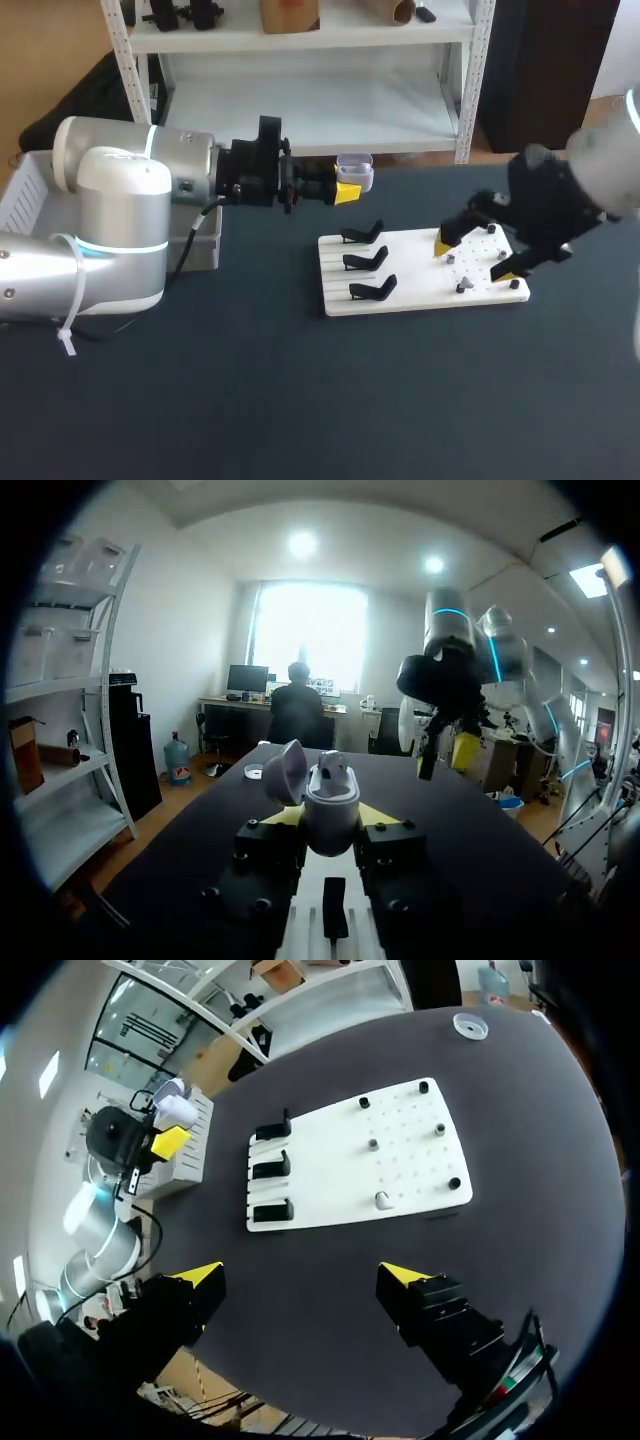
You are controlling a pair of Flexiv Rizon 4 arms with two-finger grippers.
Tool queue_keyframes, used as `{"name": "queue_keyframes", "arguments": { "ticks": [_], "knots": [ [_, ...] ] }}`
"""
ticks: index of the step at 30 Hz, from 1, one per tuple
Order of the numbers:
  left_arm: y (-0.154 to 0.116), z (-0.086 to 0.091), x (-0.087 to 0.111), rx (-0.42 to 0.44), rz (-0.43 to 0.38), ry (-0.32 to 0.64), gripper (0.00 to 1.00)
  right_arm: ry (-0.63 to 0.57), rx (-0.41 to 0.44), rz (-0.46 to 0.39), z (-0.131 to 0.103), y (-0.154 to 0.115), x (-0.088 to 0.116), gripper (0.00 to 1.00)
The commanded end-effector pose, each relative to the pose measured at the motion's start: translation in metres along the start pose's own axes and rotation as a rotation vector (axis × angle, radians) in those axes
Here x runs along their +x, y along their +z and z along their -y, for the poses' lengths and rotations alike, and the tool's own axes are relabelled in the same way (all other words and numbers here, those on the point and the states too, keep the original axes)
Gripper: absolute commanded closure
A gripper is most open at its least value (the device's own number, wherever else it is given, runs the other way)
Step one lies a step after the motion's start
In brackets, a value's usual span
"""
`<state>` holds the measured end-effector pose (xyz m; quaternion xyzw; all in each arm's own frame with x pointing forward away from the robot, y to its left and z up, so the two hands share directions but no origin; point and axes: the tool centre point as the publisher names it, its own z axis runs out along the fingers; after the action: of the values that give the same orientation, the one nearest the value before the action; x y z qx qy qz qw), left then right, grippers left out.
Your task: Pick up each earbud case from the left stands, insert the matching earbuds, close the lid, and place the case in the box.
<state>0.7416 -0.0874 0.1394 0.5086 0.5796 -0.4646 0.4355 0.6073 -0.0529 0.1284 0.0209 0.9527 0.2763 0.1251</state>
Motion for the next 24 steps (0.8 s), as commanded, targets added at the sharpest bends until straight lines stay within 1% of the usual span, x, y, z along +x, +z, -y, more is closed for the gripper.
{"name": "queue_keyframes", "arguments": {
  "ticks": [1, 2, 4, 5, 6, 7, 8, 9, 10, 15, 16, 18, 19, 24],
  "knots": [
    [0.000, 0.001, 0.000, -0.003, 0.002, 0.001, 1.00, -0.012, 0.050, 0.181, 0.009, 0.028, -0.008, 0.00],
    [0.000, 0.001, 0.000, -0.003, 0.002, 0.001, 1.00, -0.026, 0.080, 0.174, 0.013, 0.032, -0.009, 0.00],
    [0.000, 0.001, 0.000, -0.003, 0.002, 0.001, 1.00, -0.004, 0.073, 0.164, 0.018, 0.037, -0.011, 0.00],
    [0.000, 0.001, 0.000, -0.003, 0.002, 0.001, 1.00, -0.029, 0.105, 0.158, 0.022, 0.040, -0.012, 0.00],
    [0.000, 0.001, 0.000, -0.003, 0.002, 0.001, 1.00, -0.022, 0.098, 0.159, 0.025, 0.041, -0.013, 0.00],
    [0.000, 0.001, 0.000, -0.003, 0.002, 0.001, 1.00, -0.014, 0.120, 0.143, 0.028, 0.042, -0.013, 0.00],
    [0.000, 0.001, 0.000, -0.003, 0.002, 0.001, 1.00, -0.025, 0.134, 0.147, 0.032, 0.044, -0.014, 0.00],
    [0.000, 0.001, 0.000, -0.003, 0.002, 0.001, 1.00, -0.008, 0.138, 0.143, 0.034, 0.044, -0.015, 0.00],
    [0.000, 0.001, 0.000, -0.003, 0.002, 0.001, 1.00, -0.015, 0.162, 0.142, 0.038, 0.044, -0.016, 0.00],
    [0.000, 0.001, 0.000, -0.003, 0.002, 0.001, 1.00, 0.006, 0.195, 0.151, 0.049, 0.041, -0.018, 0.00],
    [0.000, 0.001, 0.000, -0.003, 0.002, 0.001, 1.00, 0.009, 0.196, 0.150, 0.051, 0.041, -0.017, 0.00],
    [0.000, 0.001, 0.000, -0.003, 0.002, 0.001, 1.00, 0.005, 0.231, 0.149, 0.055, 0.041, -0.016, 0.00],
    [0.000, 0.001, 0.000, -0.003, 0.002, 0.001, 1.00, 0.023, 0.228, 0.144, 0.056, 0.041, -0.014, 0.00],
    [0.000, 0.001, 0.000, -0.003, 0.002, 0.001, 1.00, 0.070, 0.286, 0.097, 0.061, 0.046, -0.005, 0.00]
  ]
}}
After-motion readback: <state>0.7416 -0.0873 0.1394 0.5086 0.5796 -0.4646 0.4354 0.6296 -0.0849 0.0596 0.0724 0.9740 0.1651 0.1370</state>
